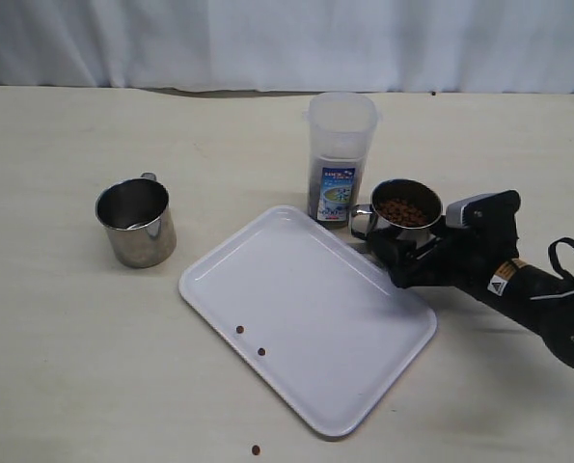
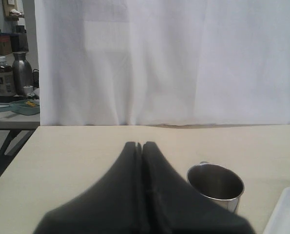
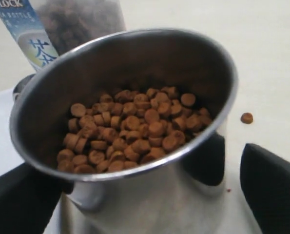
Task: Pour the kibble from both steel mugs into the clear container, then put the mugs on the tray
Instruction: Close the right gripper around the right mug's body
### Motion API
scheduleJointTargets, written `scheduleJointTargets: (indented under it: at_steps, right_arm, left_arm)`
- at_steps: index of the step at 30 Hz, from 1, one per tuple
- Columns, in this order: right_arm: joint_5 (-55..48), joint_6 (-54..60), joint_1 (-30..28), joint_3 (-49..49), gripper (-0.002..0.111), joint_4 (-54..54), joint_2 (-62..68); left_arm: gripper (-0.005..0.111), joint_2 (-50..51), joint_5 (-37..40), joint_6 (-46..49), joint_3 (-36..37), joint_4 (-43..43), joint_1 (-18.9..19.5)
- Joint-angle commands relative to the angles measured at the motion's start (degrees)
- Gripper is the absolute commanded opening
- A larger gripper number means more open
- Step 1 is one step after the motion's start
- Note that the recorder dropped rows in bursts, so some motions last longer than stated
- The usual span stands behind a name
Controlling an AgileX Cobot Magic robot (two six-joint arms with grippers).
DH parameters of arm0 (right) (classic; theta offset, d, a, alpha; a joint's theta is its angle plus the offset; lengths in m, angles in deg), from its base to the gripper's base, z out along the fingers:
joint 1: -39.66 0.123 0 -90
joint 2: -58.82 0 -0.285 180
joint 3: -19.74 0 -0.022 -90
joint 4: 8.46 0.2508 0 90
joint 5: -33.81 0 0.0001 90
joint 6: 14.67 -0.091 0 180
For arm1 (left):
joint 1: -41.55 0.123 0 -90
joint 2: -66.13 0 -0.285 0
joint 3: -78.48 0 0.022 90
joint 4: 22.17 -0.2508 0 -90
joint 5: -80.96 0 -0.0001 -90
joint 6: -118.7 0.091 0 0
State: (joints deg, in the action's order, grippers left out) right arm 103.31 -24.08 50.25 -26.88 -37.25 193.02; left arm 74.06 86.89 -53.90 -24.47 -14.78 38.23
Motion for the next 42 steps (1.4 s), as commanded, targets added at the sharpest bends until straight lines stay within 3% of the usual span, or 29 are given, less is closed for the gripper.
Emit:
scheduleJointTargets:
  at_steps: [1,42]
  right_arm:
    - [0.46,-0.26,0.20,0.69,0.085,-0.37,0.12]
    - [0.46,-0.36,0.17,4.56,0.085,2.61,1.67]
  left_arm:
    - [0.000,-0.14,-0.29,-0.11,0.17,-0.33,-0.42]
    - [0.000,-0.14,-0.65,-0.11,0.17,-0.48,-0.42]
